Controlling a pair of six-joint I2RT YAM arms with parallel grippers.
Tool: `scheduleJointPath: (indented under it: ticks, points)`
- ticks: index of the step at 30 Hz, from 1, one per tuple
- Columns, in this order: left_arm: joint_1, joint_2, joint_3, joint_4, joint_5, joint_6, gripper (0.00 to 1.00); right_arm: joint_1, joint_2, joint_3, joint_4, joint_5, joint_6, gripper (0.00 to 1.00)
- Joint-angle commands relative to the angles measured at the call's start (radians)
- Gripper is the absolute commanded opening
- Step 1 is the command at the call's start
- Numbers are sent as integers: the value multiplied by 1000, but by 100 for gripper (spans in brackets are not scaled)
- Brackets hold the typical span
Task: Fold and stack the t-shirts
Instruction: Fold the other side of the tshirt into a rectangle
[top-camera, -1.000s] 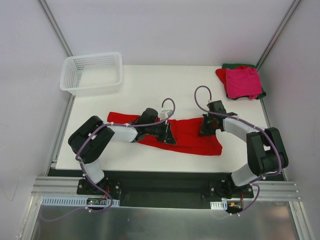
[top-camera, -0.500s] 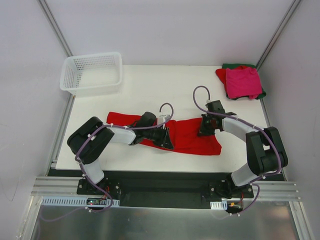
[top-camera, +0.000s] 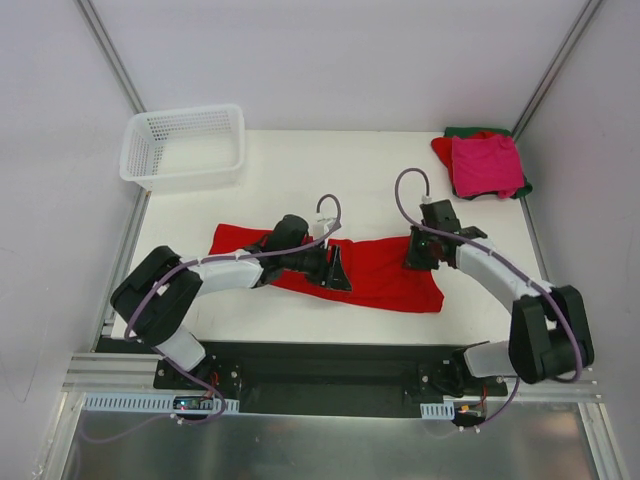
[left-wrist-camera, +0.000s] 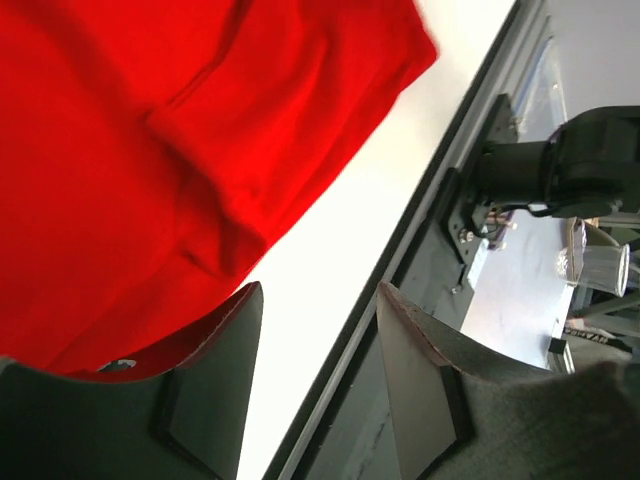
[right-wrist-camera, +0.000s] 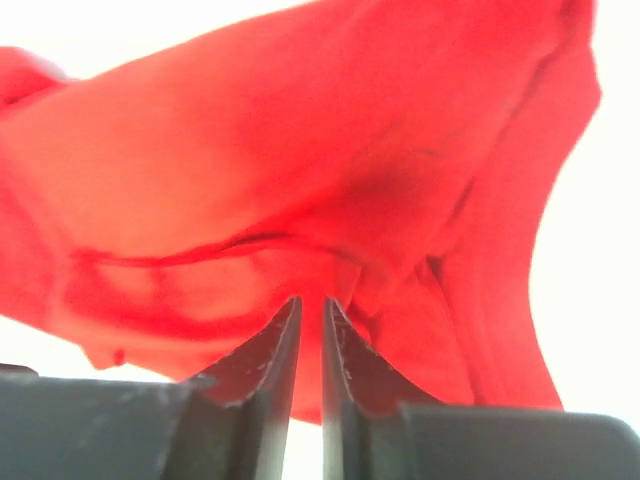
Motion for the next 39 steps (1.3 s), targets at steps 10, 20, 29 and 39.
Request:
scheduleJointPath:
  ticks: [10, 20, 29, 39]
  points:
    - [2, -71, 121, -110, -74, 88, 43, 6, -152, -2, -52, 100, -14, 1]
    - [97, -68, 123, -135, -85, 101, 29, 14, 49, 22, 81, 14, -18, 1]
    - [157, -94, 103, -173, -72, 114, 29, 29, 216, 76, 106, 38, -17, 1]
    - [211, -113, 89, -196, -61, 131, 30, 31, 202, 156, -34, 305, 20, 1]
